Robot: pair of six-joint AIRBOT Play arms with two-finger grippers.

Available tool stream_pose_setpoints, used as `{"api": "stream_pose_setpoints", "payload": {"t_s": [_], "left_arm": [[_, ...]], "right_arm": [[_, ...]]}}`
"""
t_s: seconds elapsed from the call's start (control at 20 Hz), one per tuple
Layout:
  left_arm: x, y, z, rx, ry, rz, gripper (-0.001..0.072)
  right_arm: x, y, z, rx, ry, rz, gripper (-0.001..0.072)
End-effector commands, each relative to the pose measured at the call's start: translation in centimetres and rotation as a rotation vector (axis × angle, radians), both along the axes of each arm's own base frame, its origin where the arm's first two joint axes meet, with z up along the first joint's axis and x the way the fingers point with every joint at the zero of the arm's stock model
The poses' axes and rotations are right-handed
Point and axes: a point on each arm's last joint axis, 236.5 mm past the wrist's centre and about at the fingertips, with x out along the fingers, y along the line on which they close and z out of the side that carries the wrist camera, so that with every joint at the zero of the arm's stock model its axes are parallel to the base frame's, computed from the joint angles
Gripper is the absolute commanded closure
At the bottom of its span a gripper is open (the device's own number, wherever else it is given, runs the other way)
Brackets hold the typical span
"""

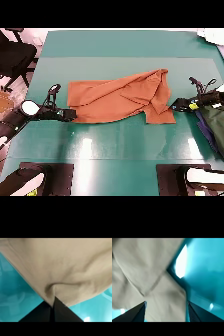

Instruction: Fold the shirts.

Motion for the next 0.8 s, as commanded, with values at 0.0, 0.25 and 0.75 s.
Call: {"api": "stream_pose_setpoints", "payload": {"t_s": [0.0,0.25,0.75], "left_arm": [[0.0,0.4,-0.1,0.022,-0.002,-0.007,0.0689],[-0.1,0.4,-0.1,0.022,-0.001,-0.008,0.0688],[-0.2,0.3,-0.1,0.021,0.004,-0.011,0.0687]], "right_arm": [[3.0,0.6,0.8,0.047,-0.115,-0.060,0.0141],[4.9,-0.7,0.8,0.001,-0.190,-0.103,0.0142],[2.9,2.9,-1.6,0.194,-0.062,-0.027,0.0142]]}}
